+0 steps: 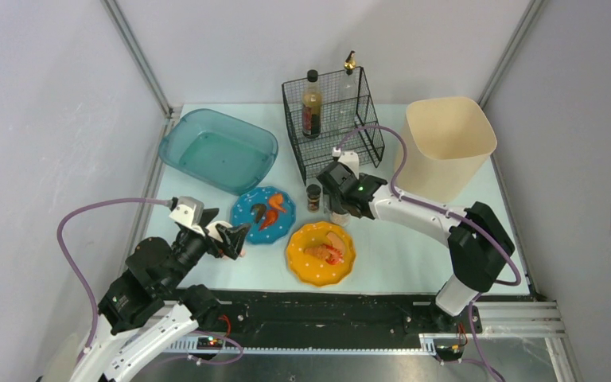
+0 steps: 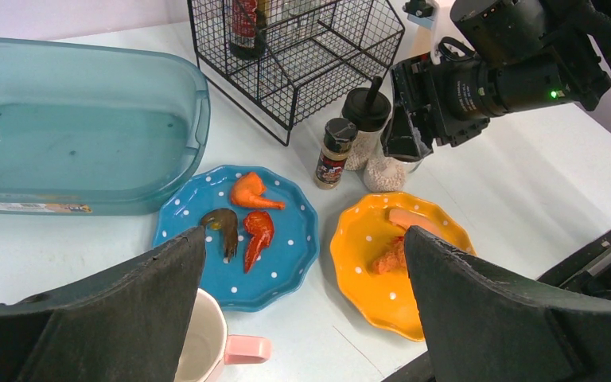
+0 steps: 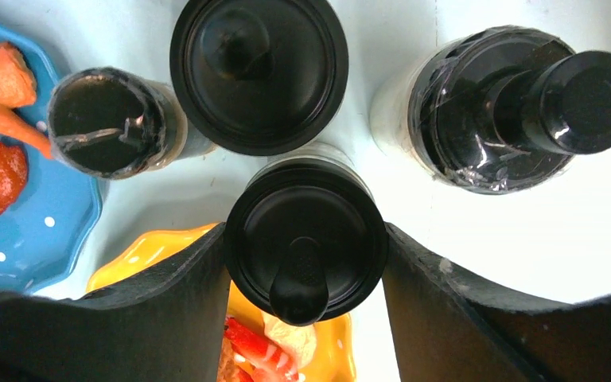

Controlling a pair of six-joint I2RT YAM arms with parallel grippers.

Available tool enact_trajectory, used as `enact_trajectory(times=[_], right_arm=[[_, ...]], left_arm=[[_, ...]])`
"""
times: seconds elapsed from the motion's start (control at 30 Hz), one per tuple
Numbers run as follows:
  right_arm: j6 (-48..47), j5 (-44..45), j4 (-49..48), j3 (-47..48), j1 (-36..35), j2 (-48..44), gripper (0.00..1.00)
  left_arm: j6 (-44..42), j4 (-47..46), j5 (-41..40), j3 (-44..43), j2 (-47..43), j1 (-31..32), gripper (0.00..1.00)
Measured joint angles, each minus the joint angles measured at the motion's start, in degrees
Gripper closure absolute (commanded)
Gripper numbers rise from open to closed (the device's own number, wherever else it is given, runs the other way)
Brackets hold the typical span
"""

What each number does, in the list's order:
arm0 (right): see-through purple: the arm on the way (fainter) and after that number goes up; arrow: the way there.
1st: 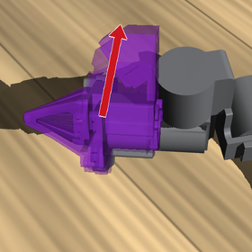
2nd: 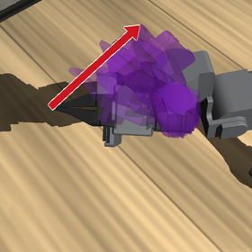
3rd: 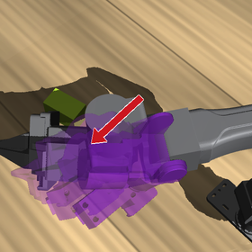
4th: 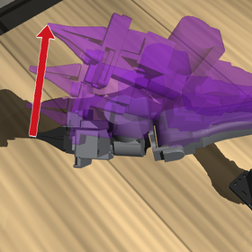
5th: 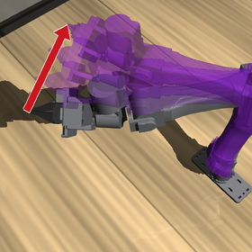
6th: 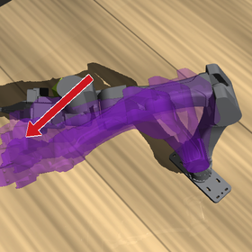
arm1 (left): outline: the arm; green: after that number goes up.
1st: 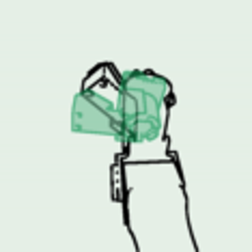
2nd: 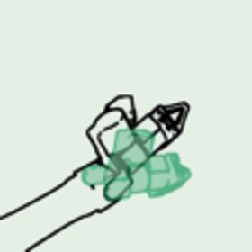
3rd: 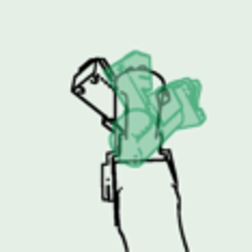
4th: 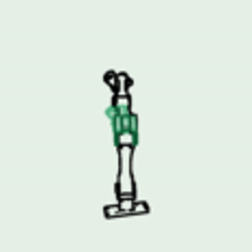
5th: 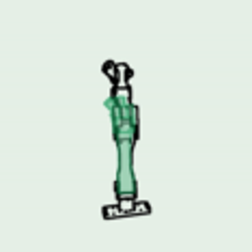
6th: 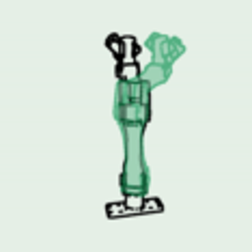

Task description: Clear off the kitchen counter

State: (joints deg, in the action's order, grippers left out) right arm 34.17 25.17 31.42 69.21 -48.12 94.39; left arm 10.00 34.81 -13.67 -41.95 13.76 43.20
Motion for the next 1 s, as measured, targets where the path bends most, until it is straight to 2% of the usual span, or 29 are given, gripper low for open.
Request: enact_trajectory(times=[0.17,0.43,0.57,0.8,1.0], right_arm=[[-1.20,0.94,0.83,-0.50,-1.79,-1.75,0.93],[-3.15,3.08,4.61,-0.70,-4.20,-13.66,0.95],[-4.35,4.13,7.74,1.05,-5.07,-16.74,0.95],[-9.73,5.70,10.69,8.04,-5.44,-18.99,0.96],[-16.04,6.86,10.27,21.73,-2.60,-15.17,0.98]], left_arm=[[0.00,0.00,0.00,0.00,0.00,0.00,0.02],[0.00,0.00,0.37,0.00,0.00,0.00,0.02],[0.00,0.00,0.42,0.00,0.00,0.00,0.02],[0.00,0.00,0.46,0.00,0.00,0.00,0.02],[0.00,0.00,0.46,0.00,0.00,0.00,0.02]])
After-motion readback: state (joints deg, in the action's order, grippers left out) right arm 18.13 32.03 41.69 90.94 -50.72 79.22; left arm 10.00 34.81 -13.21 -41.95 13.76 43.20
